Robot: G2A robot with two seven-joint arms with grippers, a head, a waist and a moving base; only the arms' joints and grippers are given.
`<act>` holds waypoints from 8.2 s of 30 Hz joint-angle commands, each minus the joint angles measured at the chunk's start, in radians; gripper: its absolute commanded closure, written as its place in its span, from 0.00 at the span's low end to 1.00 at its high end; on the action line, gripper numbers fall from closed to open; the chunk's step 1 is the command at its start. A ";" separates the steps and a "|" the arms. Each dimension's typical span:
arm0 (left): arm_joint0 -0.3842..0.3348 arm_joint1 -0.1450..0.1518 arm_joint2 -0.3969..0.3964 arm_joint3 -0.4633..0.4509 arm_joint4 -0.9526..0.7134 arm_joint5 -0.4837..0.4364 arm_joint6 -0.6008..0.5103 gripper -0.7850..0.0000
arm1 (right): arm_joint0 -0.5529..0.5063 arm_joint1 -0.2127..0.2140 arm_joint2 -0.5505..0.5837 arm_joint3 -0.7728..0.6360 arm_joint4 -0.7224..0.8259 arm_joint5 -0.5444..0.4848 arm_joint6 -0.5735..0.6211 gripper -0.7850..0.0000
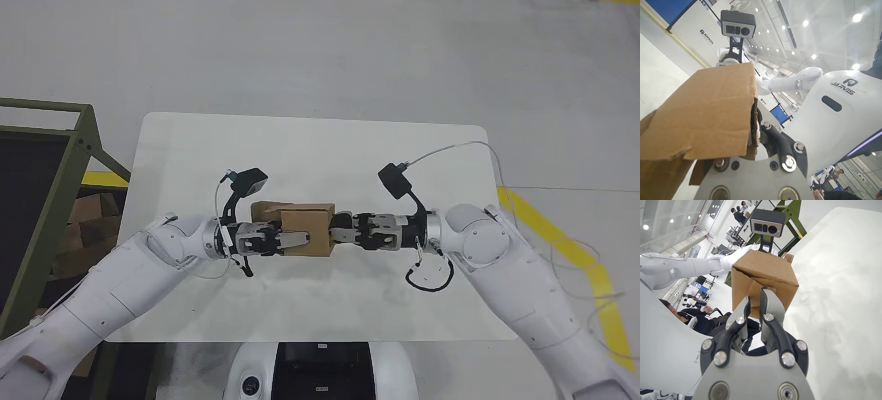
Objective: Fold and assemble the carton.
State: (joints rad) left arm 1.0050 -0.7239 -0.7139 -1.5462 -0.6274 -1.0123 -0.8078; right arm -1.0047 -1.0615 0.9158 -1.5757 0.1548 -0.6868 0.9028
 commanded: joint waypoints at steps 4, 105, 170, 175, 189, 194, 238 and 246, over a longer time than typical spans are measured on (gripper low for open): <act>-0.003 -0.001 0.003 0.001 -0.001 0.000 0.000 1.00 | 0.023 -0.009 -0.023 0.012 -0.002 0.004 -0.001 0.89; -0.217 -0.025 -0.049 -0.355 1.201 0.385 -0.304 1.00 | -0.225 0.046 0.287 -0.138 -0.235 -0.314 -0.215 0.00; -0.621 -0.208 0.516 -0.239 1.318 0.505 -0.505 0.47 | -0.225 0.046 0.287 -0.138 -0.235 -0.314 -0.215 0.00; -0.613 -0.154 0.450 -0.351 1.315 0.545 -0.544 0.40 | -0.225 0.046 0.287 -0.138 -0.235 -0.314 -0.215 0.00; -0.383 0.105 0.002 -0.715 1.281 0.627 -0.472 0.24 | -0.227 0.054 0.265 -0.185 -0.330 -0.166 -0.173 0.00; -0.174 0.198 -0.212 -0.659 1.156 0.610 -0.349 0.00 | -0.202 0.055 0.236 -0.217 -0.403 -0.053 -0.102 0.00; -0.041 0.143 -0.183 -0.238 0.901 0.787 -0.209 0.00 | 0.001 -0.059 -0.124 -0.102 -0.725 0.713 -0.059 0.00; -0.075 0.104 -0.121 -0.230 0.944 0.870 -0.219 0.00 | 0.046 -0.086 -0.175 -0.077 -0.760 0.789 -0.039 0.00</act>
State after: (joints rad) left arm 0.9353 -0.6141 -0.8440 -1.7788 0.3150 -0.1489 -1.0258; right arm -0.9648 -1.1446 0.7453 -1.6570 -0.6022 0.0908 0.8616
